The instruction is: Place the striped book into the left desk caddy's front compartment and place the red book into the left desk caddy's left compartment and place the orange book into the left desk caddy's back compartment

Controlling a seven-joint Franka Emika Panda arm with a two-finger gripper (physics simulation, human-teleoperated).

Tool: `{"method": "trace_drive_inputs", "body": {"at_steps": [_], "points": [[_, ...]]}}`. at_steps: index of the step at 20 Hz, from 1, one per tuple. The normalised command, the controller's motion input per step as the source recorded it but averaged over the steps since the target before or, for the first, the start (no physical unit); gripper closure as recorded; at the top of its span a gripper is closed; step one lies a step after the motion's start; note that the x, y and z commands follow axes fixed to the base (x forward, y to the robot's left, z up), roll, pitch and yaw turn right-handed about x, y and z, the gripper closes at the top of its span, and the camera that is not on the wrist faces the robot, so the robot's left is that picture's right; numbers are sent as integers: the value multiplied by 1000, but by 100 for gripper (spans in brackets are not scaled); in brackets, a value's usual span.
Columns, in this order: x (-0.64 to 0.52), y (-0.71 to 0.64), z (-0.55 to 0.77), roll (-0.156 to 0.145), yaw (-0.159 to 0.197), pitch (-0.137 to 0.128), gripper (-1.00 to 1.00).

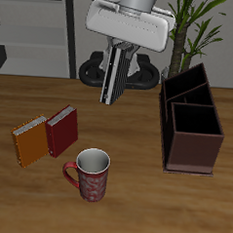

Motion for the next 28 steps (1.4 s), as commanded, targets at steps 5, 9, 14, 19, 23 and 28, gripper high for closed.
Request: {"method": "trace_drive_inputs", "body": {"at_steps": [5, 9, 14, 19, 23, 28], "points": [[-515, -2, 85, -29, 46, -28, 100], [-507, 160, -13, 35, 32, -9, 100], [-416, 163, -68, 14, 36, -13, 100], [-593, 315, -138, 29, 77, -18, 100], [-520, 212, -65, 16, 25, -22, 100], [-426, 166, -88, 32, 24, -11, 100]]}}
